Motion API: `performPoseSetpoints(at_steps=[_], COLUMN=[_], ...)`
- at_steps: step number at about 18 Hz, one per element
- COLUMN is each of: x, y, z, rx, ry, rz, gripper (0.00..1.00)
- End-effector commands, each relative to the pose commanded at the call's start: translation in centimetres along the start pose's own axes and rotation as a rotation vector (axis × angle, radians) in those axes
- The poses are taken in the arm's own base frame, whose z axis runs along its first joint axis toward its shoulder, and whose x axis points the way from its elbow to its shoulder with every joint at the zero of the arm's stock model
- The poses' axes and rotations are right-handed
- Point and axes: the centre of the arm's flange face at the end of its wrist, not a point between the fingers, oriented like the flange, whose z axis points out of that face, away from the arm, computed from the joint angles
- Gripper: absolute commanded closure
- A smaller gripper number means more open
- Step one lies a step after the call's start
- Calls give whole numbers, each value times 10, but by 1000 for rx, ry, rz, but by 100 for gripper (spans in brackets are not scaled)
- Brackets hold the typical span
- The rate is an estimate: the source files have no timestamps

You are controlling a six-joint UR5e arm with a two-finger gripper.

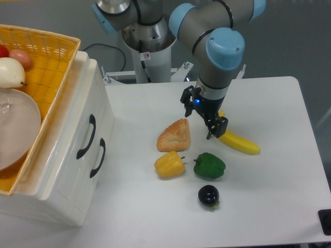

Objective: Slide open the top white drawer
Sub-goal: 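Lift the gripper away from the banana and swing toward the cabinet, then move the gripper past the bread roll toward the upper drawer handle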

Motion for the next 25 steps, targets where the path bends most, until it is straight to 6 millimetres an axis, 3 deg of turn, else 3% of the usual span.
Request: performPoseSetpoints(at_steps=[5,9,16,20,25], x=[27,39,46,45,37], y=[-23,-42,-54,-60,-83], z=[-5,4,8,0,-12], rx=[-26,-13,71,109,149], ry=[58,96,194,209,231], rz=[-124,-293,-422,-437,-518], gripper=[0,0,0,0,0])
